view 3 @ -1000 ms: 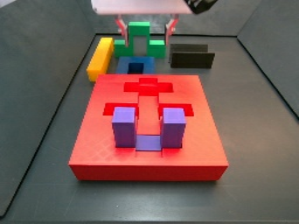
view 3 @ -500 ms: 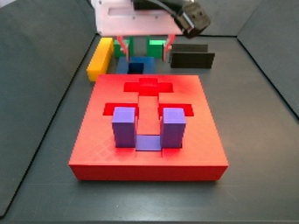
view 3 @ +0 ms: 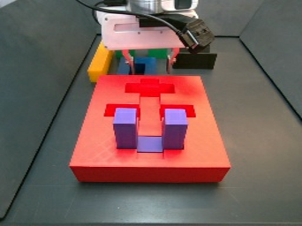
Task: Pick up the blue object. Move up. Place the blue object on the fixture. Regrasp the blue object. Move to above the board. Insert the blue object.
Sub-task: Pick up the blue object.
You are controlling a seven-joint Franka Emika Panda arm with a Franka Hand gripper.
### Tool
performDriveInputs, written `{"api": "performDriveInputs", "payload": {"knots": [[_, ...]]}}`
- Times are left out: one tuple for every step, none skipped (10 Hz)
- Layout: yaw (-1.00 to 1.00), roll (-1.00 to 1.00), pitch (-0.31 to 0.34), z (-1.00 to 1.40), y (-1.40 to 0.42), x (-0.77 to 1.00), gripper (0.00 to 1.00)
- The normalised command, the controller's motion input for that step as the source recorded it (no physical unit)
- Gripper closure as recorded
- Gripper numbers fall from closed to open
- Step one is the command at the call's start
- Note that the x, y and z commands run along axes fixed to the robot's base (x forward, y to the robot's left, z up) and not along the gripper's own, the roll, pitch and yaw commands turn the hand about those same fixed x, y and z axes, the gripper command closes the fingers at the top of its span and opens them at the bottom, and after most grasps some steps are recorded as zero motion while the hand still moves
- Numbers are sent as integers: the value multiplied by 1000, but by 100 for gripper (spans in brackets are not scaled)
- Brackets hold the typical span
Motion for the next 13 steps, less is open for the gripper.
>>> {"api": "performDriveInputs", "payload": {"knots": [[0, 234, 0, -260, 34, 94, 0], [0, 196, 0, -286, 20, 91, 0], [0, 106, 0, -249, 37, 54, 0], [0, 126, 0, -257, 89, 37, 0], [-46, 163, 17, -231, 160, 0, 0], [-160, 121, 43, -111, 171, -97, 0], [-169, 70, 44, -89, 66, -80, 0], [-80, 79, 21, -69, -6, 0, 0], [-91, 164, 10, -51, -160, 0, 0], [-91, 83, 11, -17, -9, 0, 0], [0, 37, 0, -23, -11, 0, 0], [0, 0, 0, 0, 0, 0, 0], [0, 0, 0, 0, 0, 0, 100]]}}
